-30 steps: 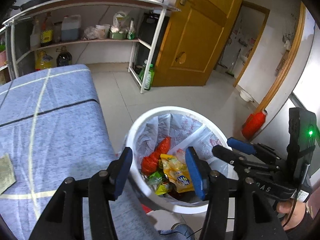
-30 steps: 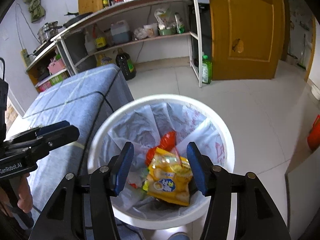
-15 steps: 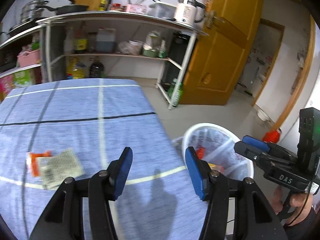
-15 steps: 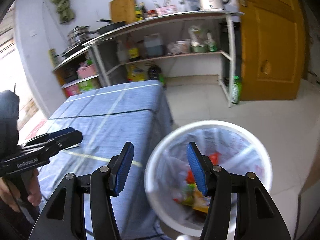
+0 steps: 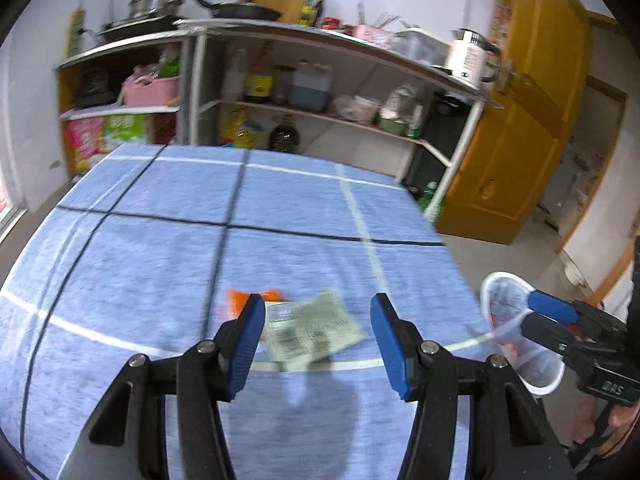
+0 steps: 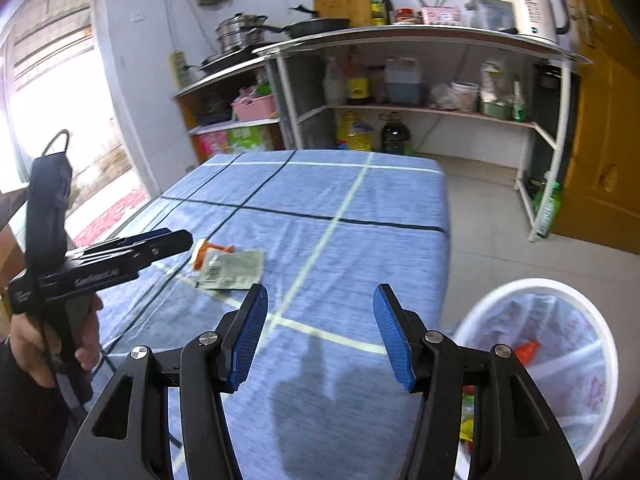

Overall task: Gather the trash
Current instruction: 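Grasp the orange wrapper with the left tool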

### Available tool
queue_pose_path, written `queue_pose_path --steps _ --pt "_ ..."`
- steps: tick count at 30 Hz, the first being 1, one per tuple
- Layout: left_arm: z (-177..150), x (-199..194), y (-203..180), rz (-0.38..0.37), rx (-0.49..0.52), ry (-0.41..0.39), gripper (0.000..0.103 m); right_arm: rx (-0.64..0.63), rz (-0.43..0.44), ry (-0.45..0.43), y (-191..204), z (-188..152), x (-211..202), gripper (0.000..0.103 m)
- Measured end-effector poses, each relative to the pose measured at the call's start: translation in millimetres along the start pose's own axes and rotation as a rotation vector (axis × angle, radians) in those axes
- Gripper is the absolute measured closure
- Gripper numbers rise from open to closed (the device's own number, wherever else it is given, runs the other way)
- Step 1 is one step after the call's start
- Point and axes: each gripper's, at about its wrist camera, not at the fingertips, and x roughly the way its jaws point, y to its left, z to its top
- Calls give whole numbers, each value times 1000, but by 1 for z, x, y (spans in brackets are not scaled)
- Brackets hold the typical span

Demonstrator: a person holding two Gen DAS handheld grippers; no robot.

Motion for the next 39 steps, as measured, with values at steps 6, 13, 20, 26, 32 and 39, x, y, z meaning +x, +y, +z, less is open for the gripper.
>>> queue_pose_path --steps 6,13,20,26,32,39 --pt "-6 22 39 57 -63 49 46 -21 25 33 10 1 20 47" --pt "4 53 49 106 -65 93 46 -23 26 63 8 -1 32 47" --pt "-4 65 32 109 16 173 46 -17 27 58 6 1 30 47" --pt "-17 54 18 92 91 188 45 -21 28 55 8 -1 26 47" --pt "-15 55 17 91 89 177 47 -4 29 60 8 -1 28 47" --pt "-12 53 21 43 49 154 82 -13 29 63 14 0 28 47"
